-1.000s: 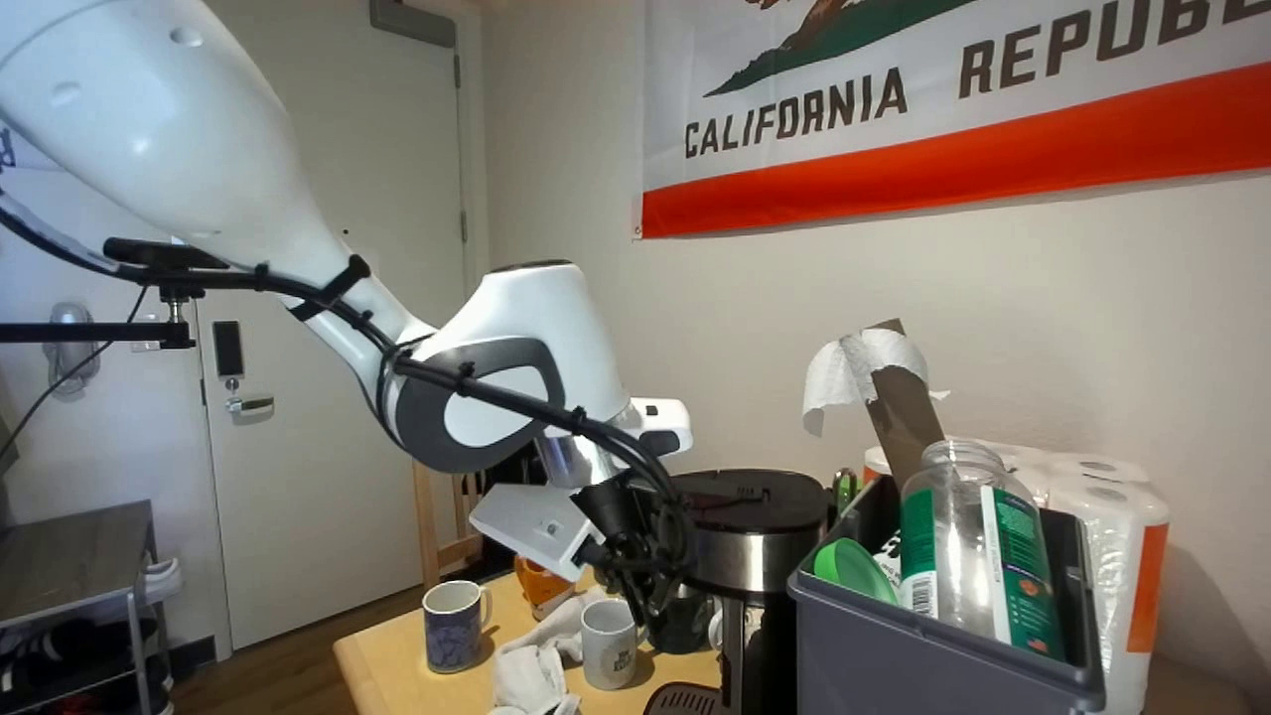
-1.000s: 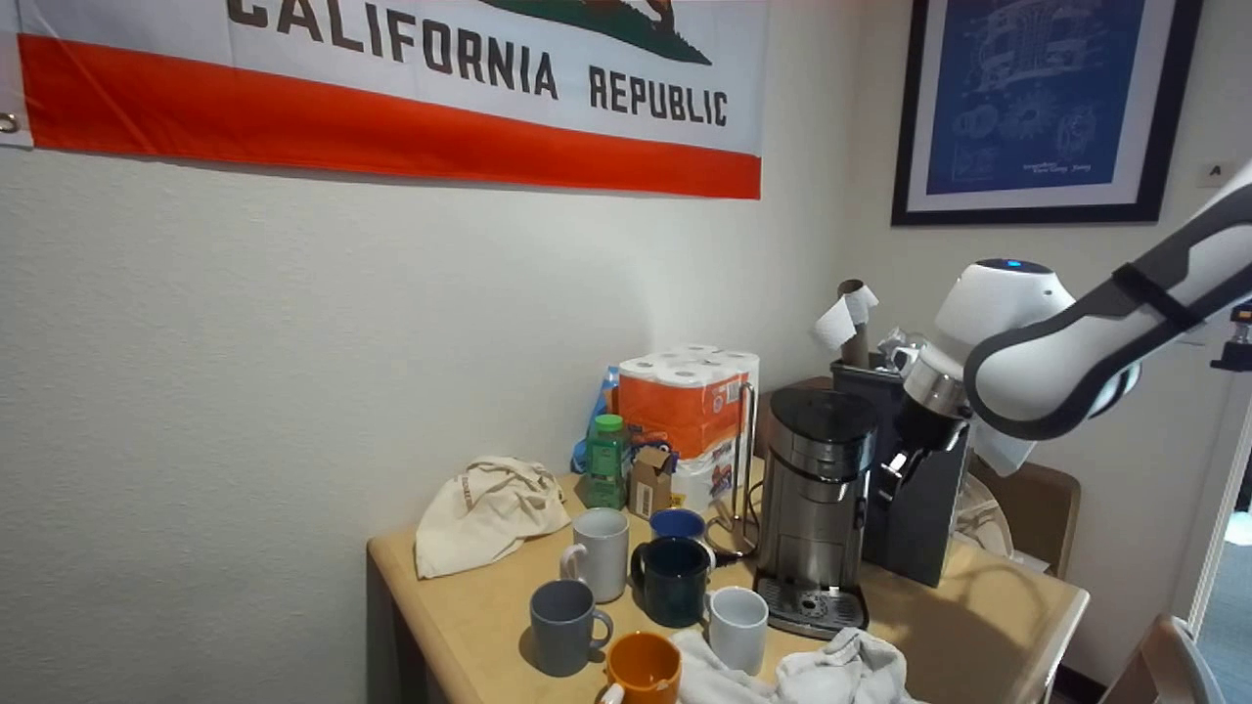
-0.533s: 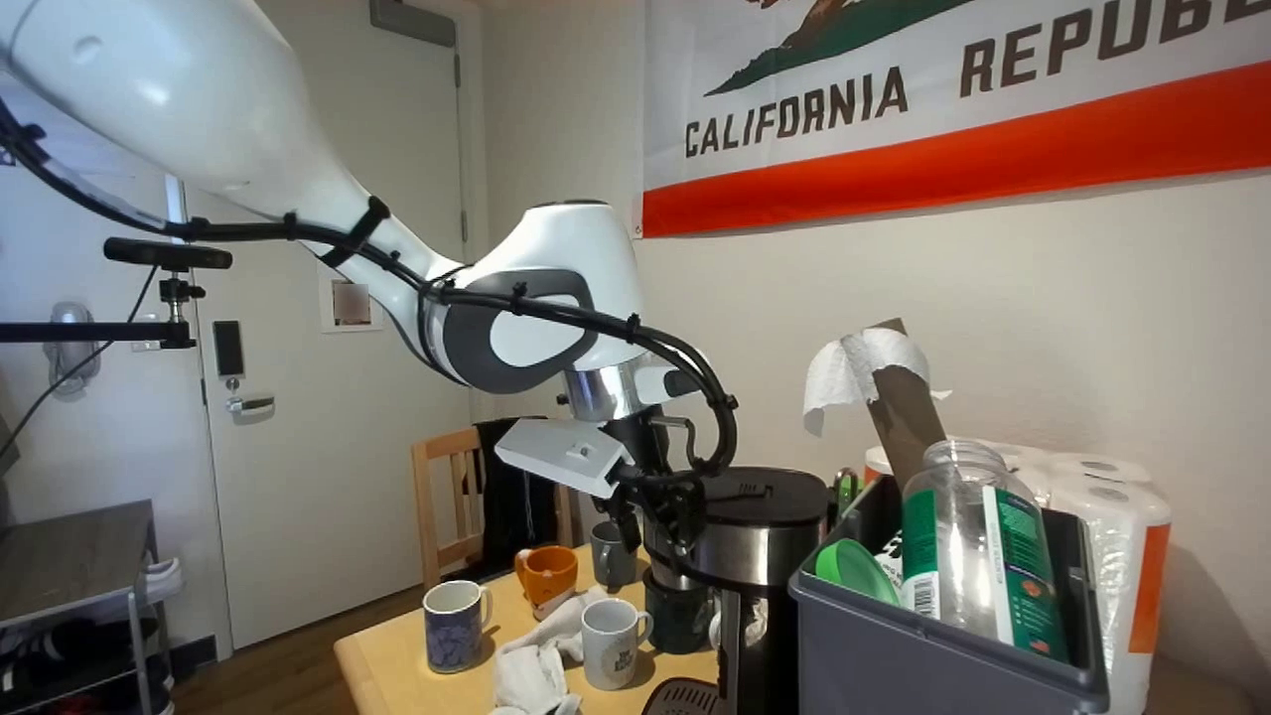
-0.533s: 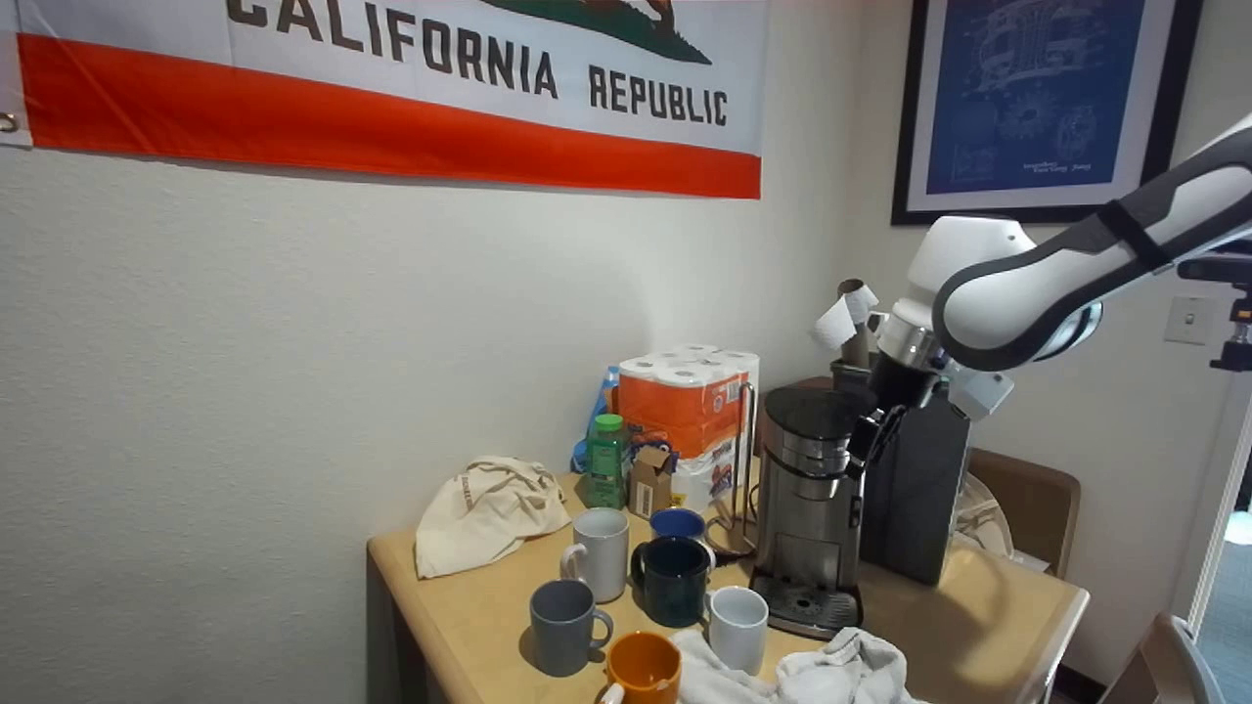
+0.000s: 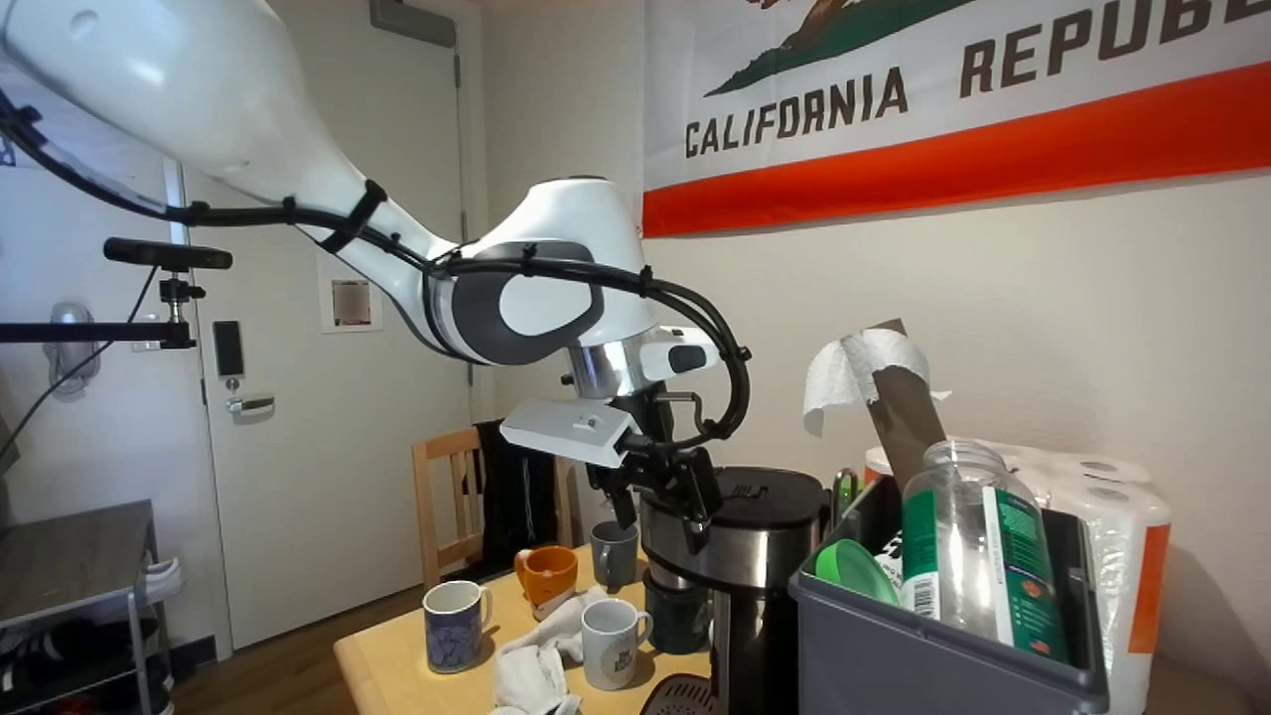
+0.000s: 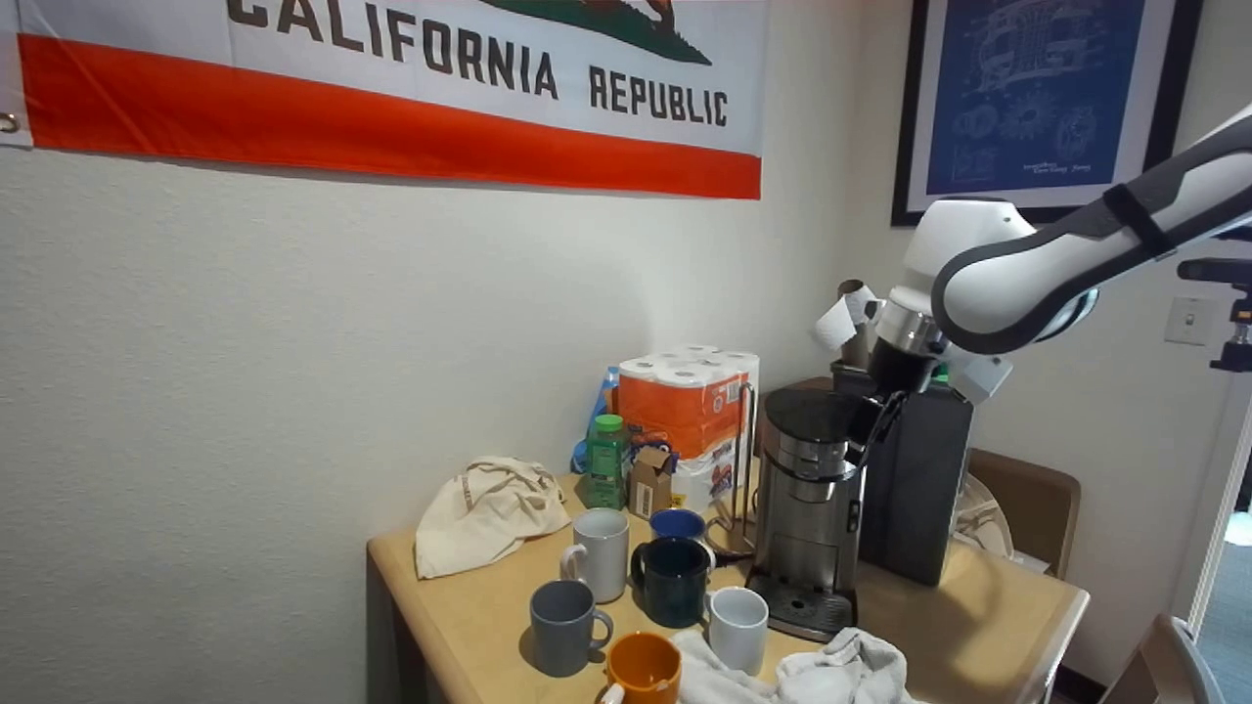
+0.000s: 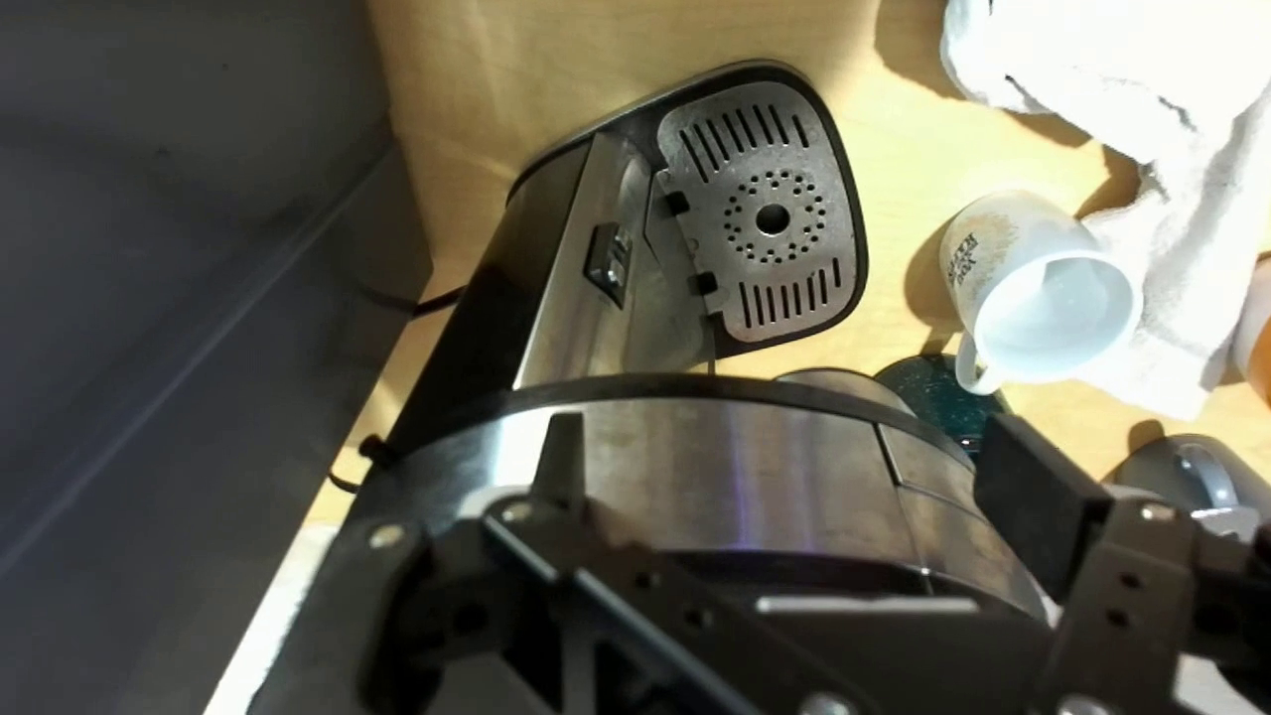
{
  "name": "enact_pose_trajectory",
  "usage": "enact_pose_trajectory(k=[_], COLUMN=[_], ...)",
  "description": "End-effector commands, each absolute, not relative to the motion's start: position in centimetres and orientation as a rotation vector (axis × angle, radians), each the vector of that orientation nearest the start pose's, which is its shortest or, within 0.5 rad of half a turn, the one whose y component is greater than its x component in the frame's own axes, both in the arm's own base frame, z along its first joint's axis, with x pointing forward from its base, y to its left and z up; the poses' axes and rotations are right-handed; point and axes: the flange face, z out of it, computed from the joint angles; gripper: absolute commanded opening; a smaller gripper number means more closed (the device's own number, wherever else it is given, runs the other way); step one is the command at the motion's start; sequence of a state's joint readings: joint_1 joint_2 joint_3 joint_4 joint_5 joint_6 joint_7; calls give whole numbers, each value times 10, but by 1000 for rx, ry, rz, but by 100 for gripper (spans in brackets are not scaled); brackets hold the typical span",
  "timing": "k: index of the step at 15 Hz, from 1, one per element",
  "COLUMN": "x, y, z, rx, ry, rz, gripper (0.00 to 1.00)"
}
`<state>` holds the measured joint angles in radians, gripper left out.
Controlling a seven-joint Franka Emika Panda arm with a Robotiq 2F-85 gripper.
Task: Move the coffeemaker to the right
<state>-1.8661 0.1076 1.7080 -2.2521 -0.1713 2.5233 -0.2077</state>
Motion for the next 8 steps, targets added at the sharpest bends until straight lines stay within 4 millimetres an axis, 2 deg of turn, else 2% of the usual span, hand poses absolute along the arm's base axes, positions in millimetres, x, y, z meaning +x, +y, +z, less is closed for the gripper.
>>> enact_pose_trajectory(k=[1,8], x=[537,522], y=[-97,-95], z=[411,426], rx=[-3175,-3214], ry=[-259,-320], rz=[-497,-582], gripper=[100,100])
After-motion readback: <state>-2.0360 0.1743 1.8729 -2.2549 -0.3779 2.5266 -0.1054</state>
